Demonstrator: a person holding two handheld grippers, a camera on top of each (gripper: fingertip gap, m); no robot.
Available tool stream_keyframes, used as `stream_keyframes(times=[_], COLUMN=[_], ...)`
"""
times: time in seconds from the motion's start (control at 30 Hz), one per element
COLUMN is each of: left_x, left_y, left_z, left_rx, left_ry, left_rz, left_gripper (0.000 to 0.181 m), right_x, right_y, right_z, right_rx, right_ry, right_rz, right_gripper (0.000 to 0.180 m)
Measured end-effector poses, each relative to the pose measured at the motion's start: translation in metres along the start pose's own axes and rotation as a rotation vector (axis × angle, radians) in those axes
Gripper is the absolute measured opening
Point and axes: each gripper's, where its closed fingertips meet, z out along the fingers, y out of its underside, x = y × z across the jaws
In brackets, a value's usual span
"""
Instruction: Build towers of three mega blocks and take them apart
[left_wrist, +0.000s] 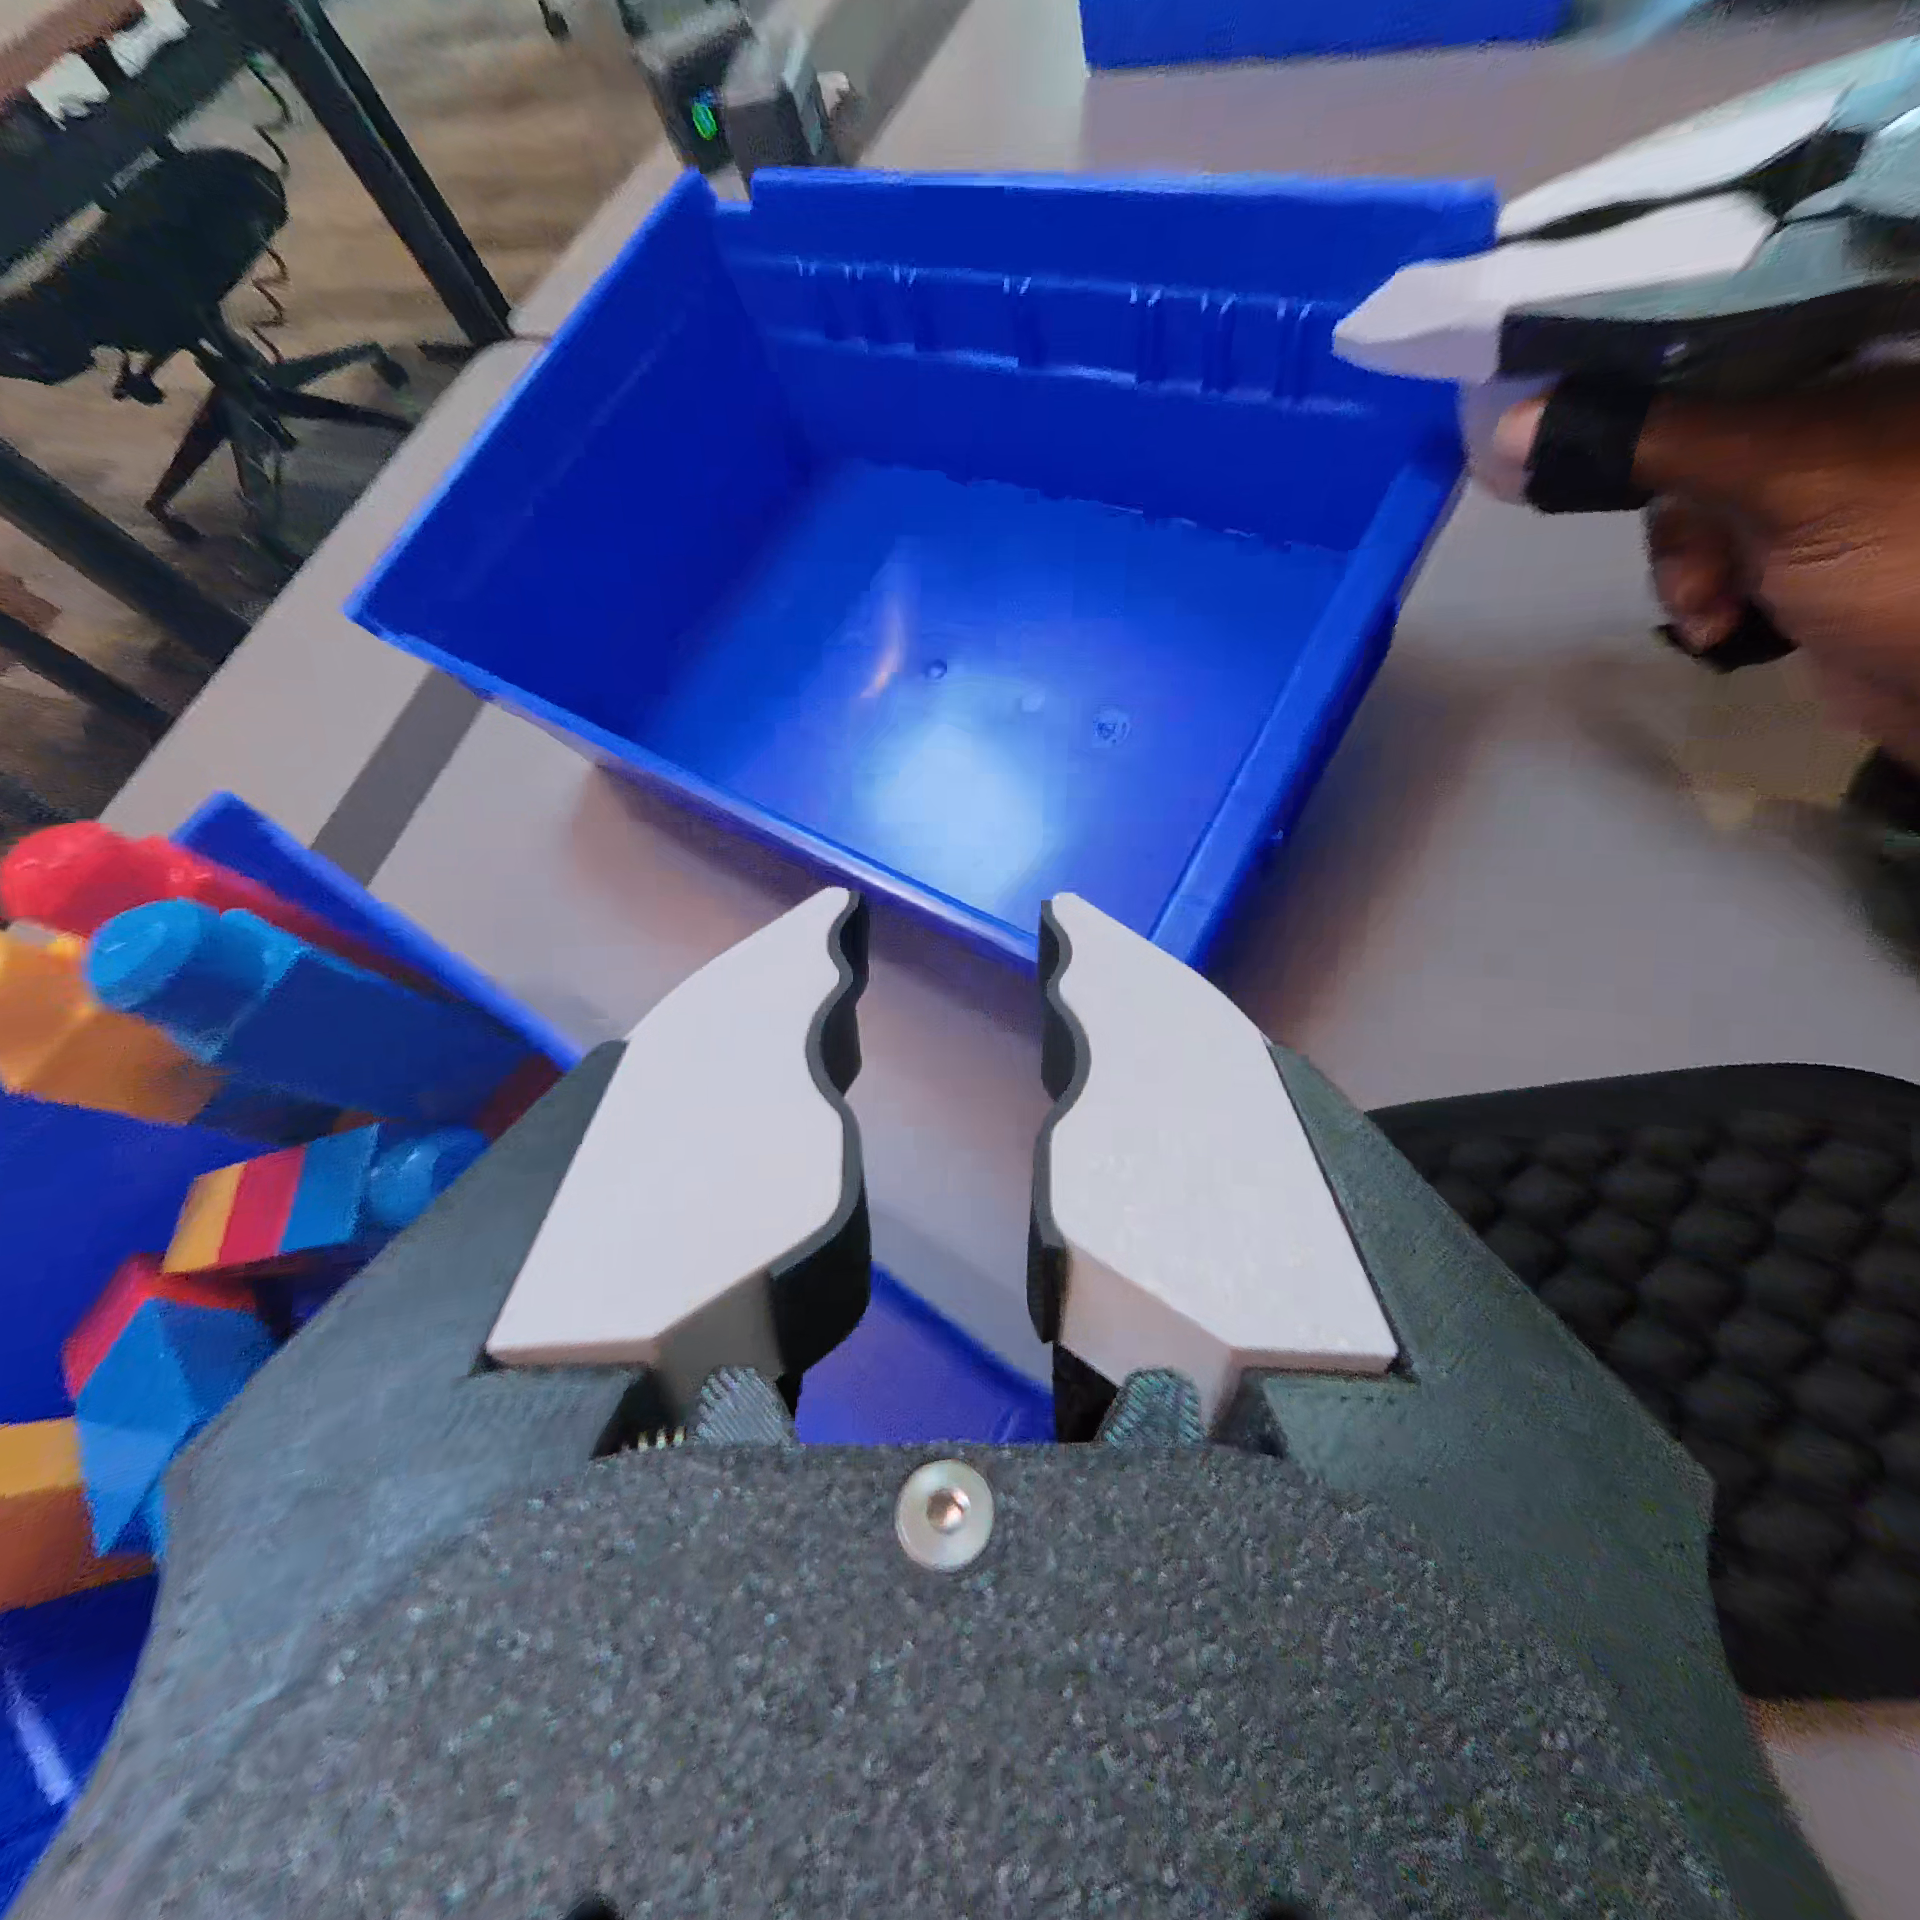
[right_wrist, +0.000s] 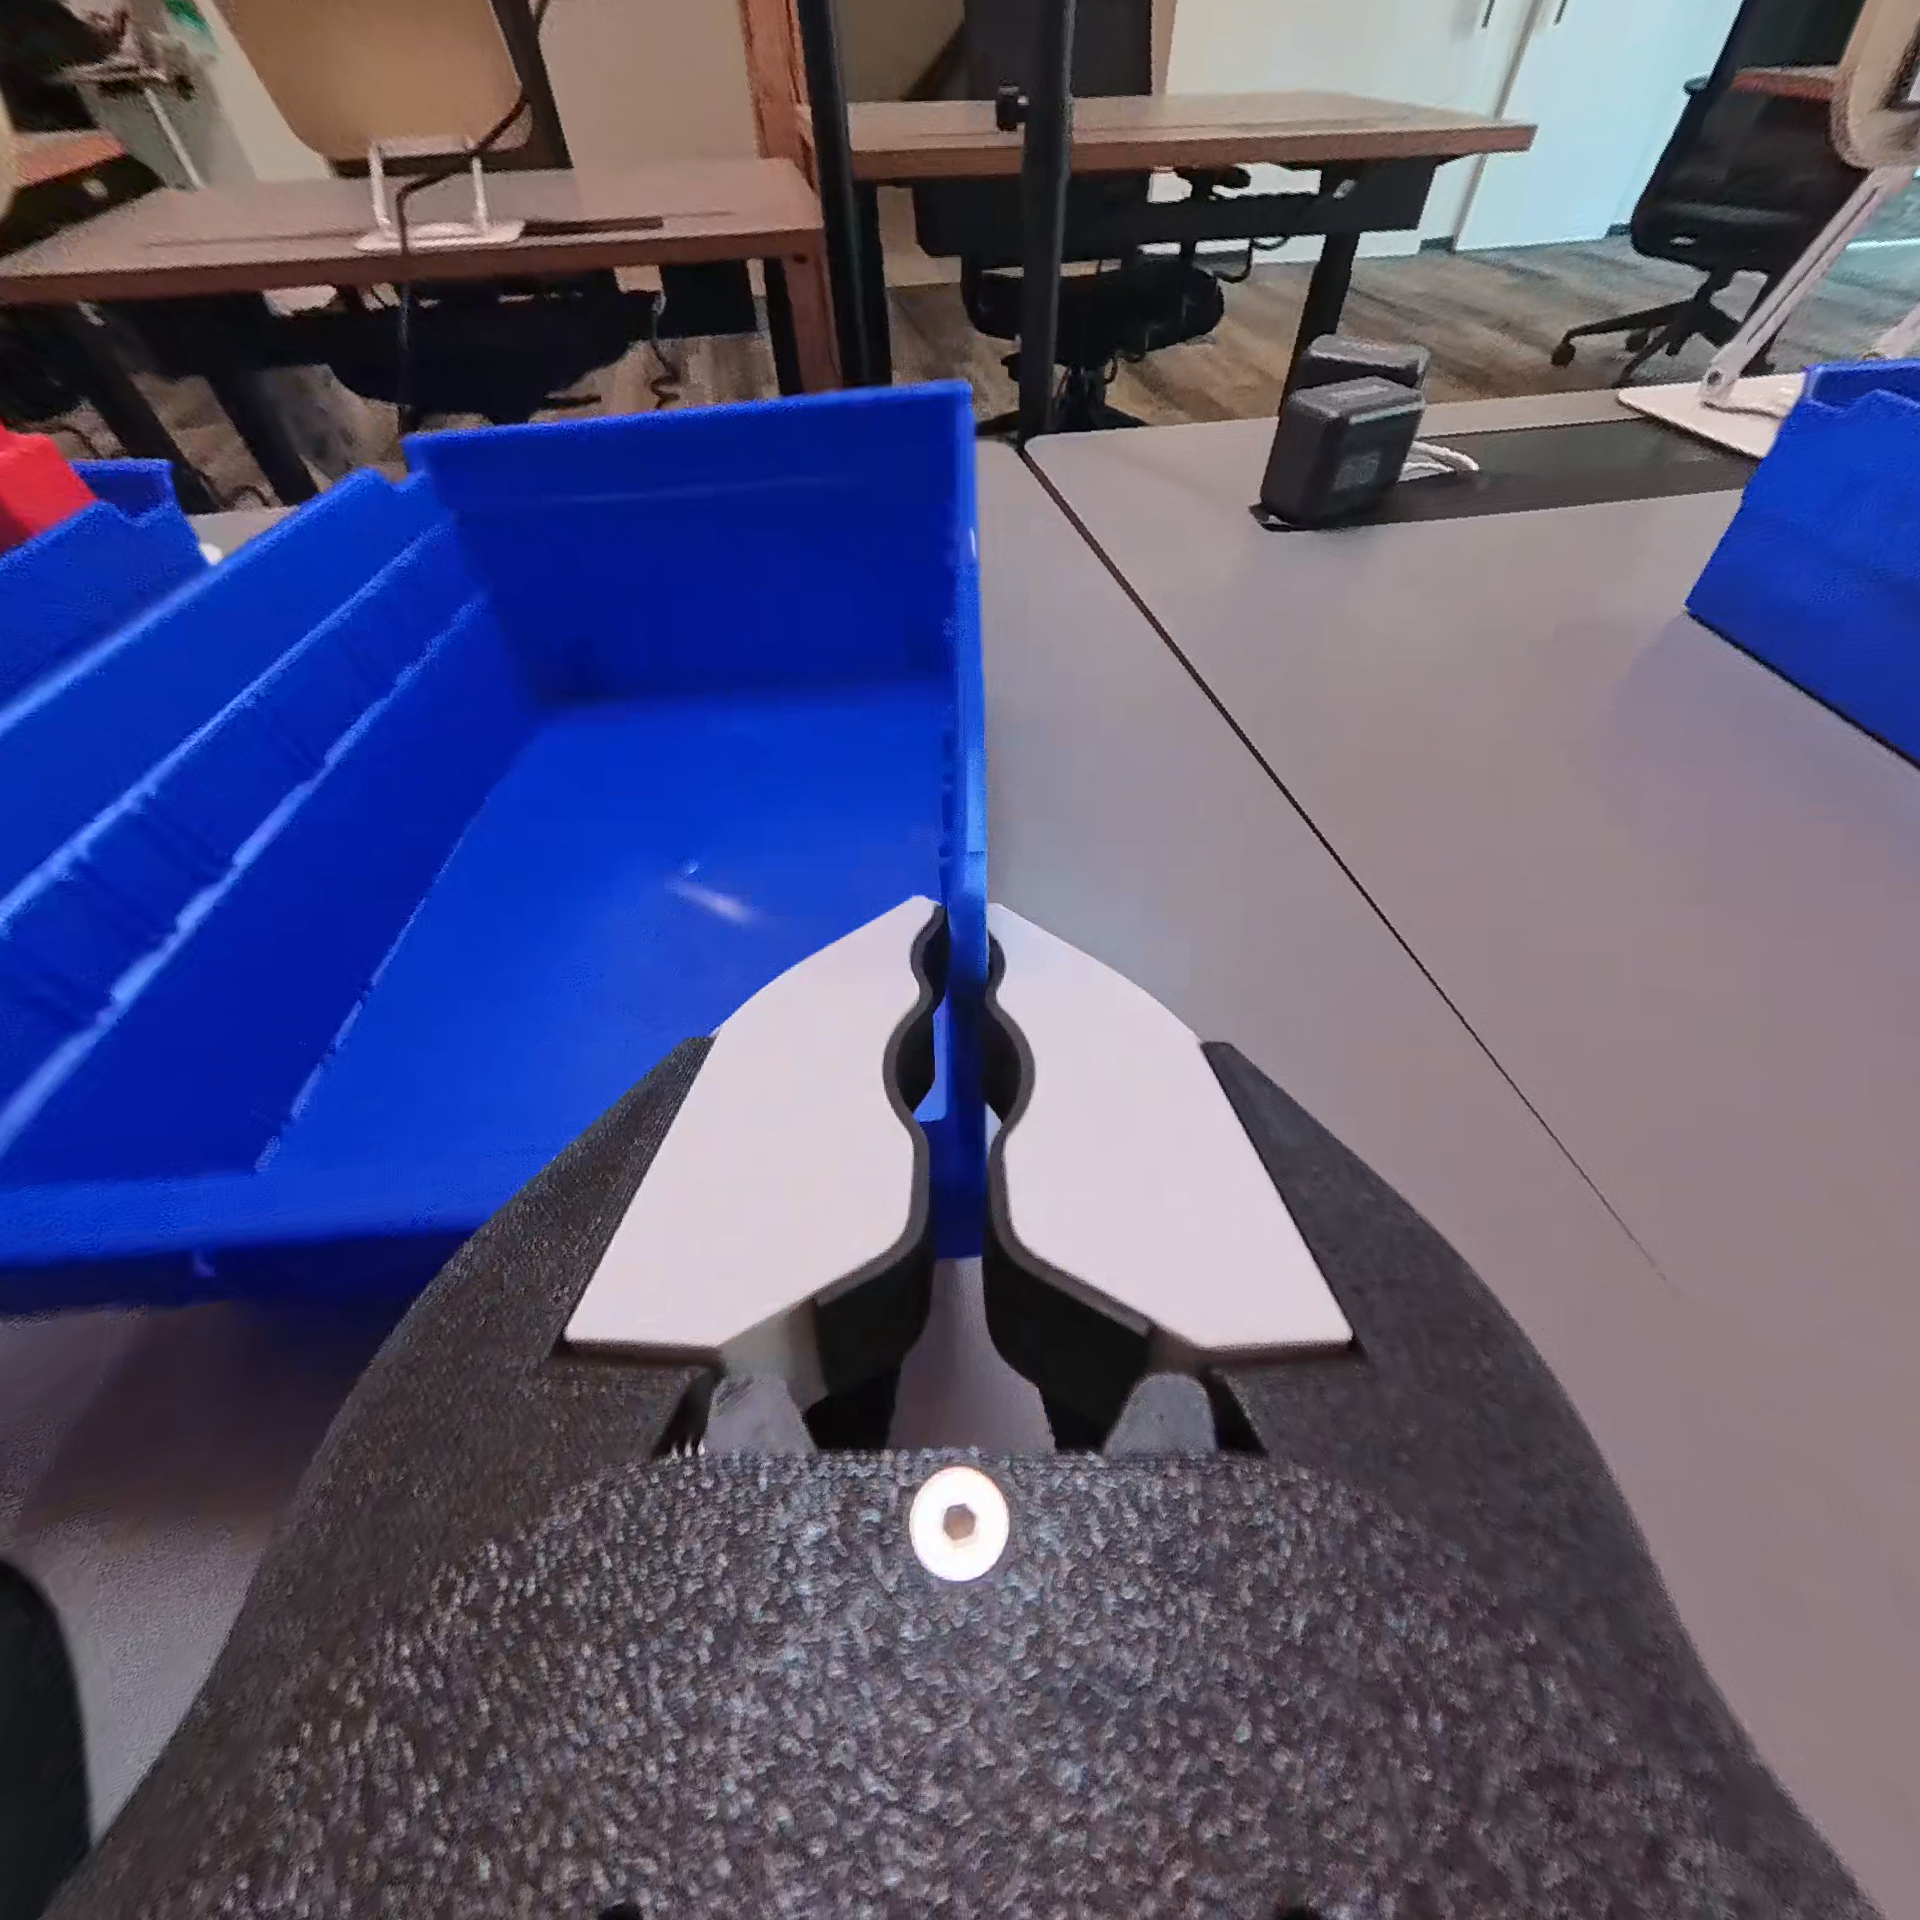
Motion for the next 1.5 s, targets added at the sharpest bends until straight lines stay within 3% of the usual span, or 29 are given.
stream_keyframes(times=[0.2, 0.33, 0.4, 0.5, 0.63, 0.73, 0.8, 0.83, 0.87, 0.97, 1.1, 1.27, 1.5], left_x=[-0.057, -0.107, -0.122, -0.13, -0.122, -0.111, -0.108, -0.11, -0.113, -0.112, -0.099, -0.076, -0.078], left_y=[0.002, 0.037, 0.063, 0.109, 0.154, 0.171, 0.181, 0.19, 0.194, 0.197, 0.205, 0.225, 0.27], left_z=[-0.089, -0.144, -0.162, -0.176, -0.176, -0.163, -0.15, -0.146, -0.145, -0.15, -0.167, -0.208, -0.281], left_rx=[0.135, 0.142, 0.127, 0.081, 0.04, 0.013, -0.025, -0.077, -0.106, -0.163, -0.167, -0.176, -0.189], left_ry=[-0.161, -0.29, -0.32, -0.322, -0.278, -0.23, -0.223, -0.254, -0.294, -0.353, -0.384, -0.455, -0.619], left_rz=[-0.032, -0.104, -0.143, -0.194, -0.244, -0.263, -0.259, -0.231, -0.174, -0.124, -0.135, -0.129, -0.228], left_gripper=[0.033, 0.033, 0.035, 0.039, 0.046, 0.048, 0.041, 0.026, 0.018, 0.017, 0.016, 0.018, 0.018], right_x=[0.007, 0.009, 0.0, -0.015, -0.094, -0.192, -0.243, -0.262, -0.276, -0.296, -0.307, -0.336, -0.42], right_y=[-0.005, 0.008, 0.013, -0.01, -0.054, -0.044, -0.02, -0.006, 0.006, 0.033, 0.052, 0.058, 0.065], right_z=[0.041, 0.082, 0.092, 0.075, 0.022, -0.02, -0.038, -0.042, -0.044, -0.037, -0.032, -0.047, -0.06], right_rx=[-0.051, -0.144, -0.193, -0.11, 0.042, -0.054, -0.153, -0.195, -0.228, -0.3, -0.333, -0.331, -0.309], right_ry=[0.074, 0.107, 0.078, 0.03, -0.224, -0.566, -0.697, -0.731, -0.749, -0.739, -0.722, -0.805, -0.942], right_rz=[-0.027, -0.05, -0.076, -0.058, -0.11, -0.12, -0.178, -0.217, -0.252, -0.291, -0.327, -0.431, -0.627], right_gripper=[0.006, 0.009, 0.022, 0.055, 0.056, 0.064, 0.078, 0.082, 0.083, 0.074, 0.043, 0.04, 0.041])
